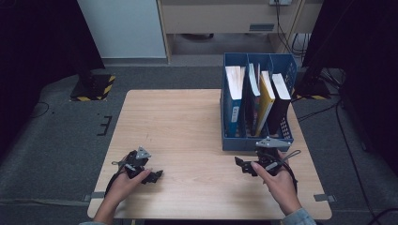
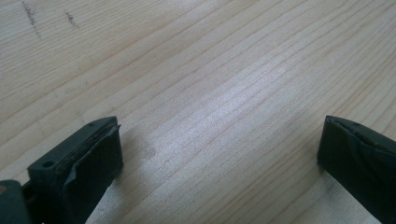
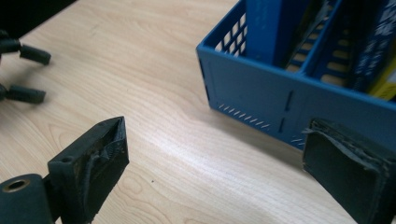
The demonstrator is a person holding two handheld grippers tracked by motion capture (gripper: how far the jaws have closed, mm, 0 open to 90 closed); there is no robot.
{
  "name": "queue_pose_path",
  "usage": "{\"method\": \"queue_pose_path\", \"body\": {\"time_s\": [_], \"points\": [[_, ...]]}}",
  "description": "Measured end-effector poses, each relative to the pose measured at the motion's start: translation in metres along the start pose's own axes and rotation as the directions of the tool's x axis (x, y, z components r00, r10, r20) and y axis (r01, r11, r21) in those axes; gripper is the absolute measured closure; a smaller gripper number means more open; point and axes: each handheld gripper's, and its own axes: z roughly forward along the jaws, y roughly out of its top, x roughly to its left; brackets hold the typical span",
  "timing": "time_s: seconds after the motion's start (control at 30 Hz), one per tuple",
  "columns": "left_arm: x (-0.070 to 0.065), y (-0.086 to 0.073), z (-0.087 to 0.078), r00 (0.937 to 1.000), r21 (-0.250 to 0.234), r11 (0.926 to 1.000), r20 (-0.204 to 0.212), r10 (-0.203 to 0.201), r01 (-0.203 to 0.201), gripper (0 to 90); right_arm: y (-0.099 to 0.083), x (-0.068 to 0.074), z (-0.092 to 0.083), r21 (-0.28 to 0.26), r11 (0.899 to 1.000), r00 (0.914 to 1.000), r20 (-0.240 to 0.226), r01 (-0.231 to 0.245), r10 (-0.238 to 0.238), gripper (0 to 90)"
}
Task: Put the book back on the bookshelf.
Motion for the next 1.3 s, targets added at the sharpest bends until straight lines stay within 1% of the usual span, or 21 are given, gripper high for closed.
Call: {"method": "queue_pose_path", "body": {"time_s": [0.1, 0.17, 0.2, 0.3, 0.37, 0.43, 0.47, 0.53, 0.67, 0.7, 0.77, 0.8, 0.87, 0.9, 0.93, 1.03, 1.13, 1.2, 1.3], "points": [[0.0, 0.0, 0.0, 1.0, -0.001, 1.0, -0.002, -0.002, 0.002, 0.0, -0.007, 0.008, 0.009, 0.018, 1.0, 0.9997, -0.023, 0.006, -0.005, 7.2], [0.0, 0.0, 0.0, 1.0, -0.001, 1.0, -0.002, -0.001, 0.001, 0.0, -0.01, 0.012, 0.015, 0.026, 0.999, 0.9995, -0.019, 0.026, -0.025, 7.2], [0.0, 0.0, 0.0, 1.0, -0.002, 1.0, -0.003, -0.001, 0.001, 0.0, -0.012, 0.014, 0.018, 0.032, 0.999, 0.9995, -0.02, 0.027, -0.026, 7.2], [0.0, 0.0, 0.0, 1.0, -0.001, 1.0, -0.002, -0.001, 0.001, 0.0, -0.016, 0.023, 0.029, 0.053, 0.997, 0.9984, -0.031, 0.049, -0.047, 6.9], [0.0, 0.0, 0.0, 1.0, -0.002, 1.0, -0.002, -0.001, 0.001, 0.0, -0.019, 0.029, 0.036, 0.077, 0.995, 0.9971, -0.044, 0.066, -0.063, 6.8], [0.0, 0.0, 0.0, 1.0, -0.002, 1.0, -0.002, -0.001, 0.001, 0.0, -0.021, 0.034, 0.043, 0.087, 0.993, 0.9959, -0.048, 0.081, -0.077, 6.8], [0.0, 0.0, 0.0, 1.0, -0.002, 1.0, -0.002, -0.001, 0.001, 0.0, -0.022, 0.037, 0.046, 0.098, 0.992, 0.996, -0.052, 0.077, -0.072, 6.8], [0.0, 0.0, 0.0, 1.0, -0.002, 1.0, -0.002, -0.001, 0.001, 0.0, -0.023, 0.041, 0.052, 0.114, 0.99, 0.995, -0.059, 0.087, -0.081, 6.8], [0.0, 0.0, 0.0, 1.0, 0.0, 1.0, -0.001, -0.001, 0.001, 0.0, -0.026, 0.052, 0.064, 0.136, 0.984, 0.9914, -0.075, 0.117, -0.107, 6.9], [0.0, 0.0, 0.0, 1.0, 0.0, 1.0, -0.001, -0.001, 0.001, 0.0, -0.027, 0.055, 0.067, 0.134, 0.983, 0.9901, -0.077, 0.127, -0.118, 7.1], [0.0, 0.0, 0.0, 1.0, -0.001, 1.0, -0.001, 0.0, 0.0, 0.0, -0.027, 0.06, 0.074, 0.146, 0.981, 0.9894, -0.089, 0.128, -0.115, 7.5], [0.0, 0.0, 0.0, 1.0, -0.001, 1.0, -0.001, 0.0, 0.0, 0.0, -0.027, 0.063, 0.077, 0.152, 0.979, 0.9879, -0.096, 0.135, -0.122, 7.7], [0.0, 0.0, 0.0, 1.0, 0.0, 1.0, -0.001, 0.0, 0.0, 0.0, -0.027, 0.066, 0.08, 0.154, 0.978, 0.9871, -0.097, 0.141, -0.127, 7.7], [0.0, 0.0, 0.0, 1.0, 0.0, 1.0, -0.001, 0.001, -0.001, 0.0, -0.026, 0.07, 0.085, 0.157, 0.976, 0.986, -0.095, 0.151, -0.137, 7.8], [0.0, 0.0, 0.0, 1.0, 0.0, 1.0, 0.0, 0.001, -0.001, 0.0, -0.025, 0.071, 0.087, 0.152, 0.976, 0.9852, -0.091, 0.158, -0.145, 7.7], [0.0, 0.0, 0.0, 1.0, 0.001, 1.0, 0.0, 0.001, -0.001, 0.0, -0.023, 0.074, 0.092, 0.149, 0.977, 0.986, -0.085, 0.155, -0.143, 7.8], [0.0, 0.0, 0.0, 1.0, 0.0, 1.0, 0.0, 0.002, -0.002, 0.0, -0.023, 0.076, 0.098, 0.156, 0.974, 0.9847, -0.078, 0.167, -0.156, 7.9], [0.0, 0.0, 0.0, 1.0, 0.001, 1.0, 0.0, 0.002, -0.002, 0.0, -0.023, 0.076, 0.101, 0.161, 0.973, 0.9853, -0.072, 0.165, -0.155, 7.9], [0.0, 0.0, 0.0, 1.0, 0.001, 1.0, 0.001, 0.002, -0.002, 0.0, -0.023, 0.077, 0.106, 0.161, 0.974, 0.9868, -0.049, 0.16, -0.154, 7.9]]}}
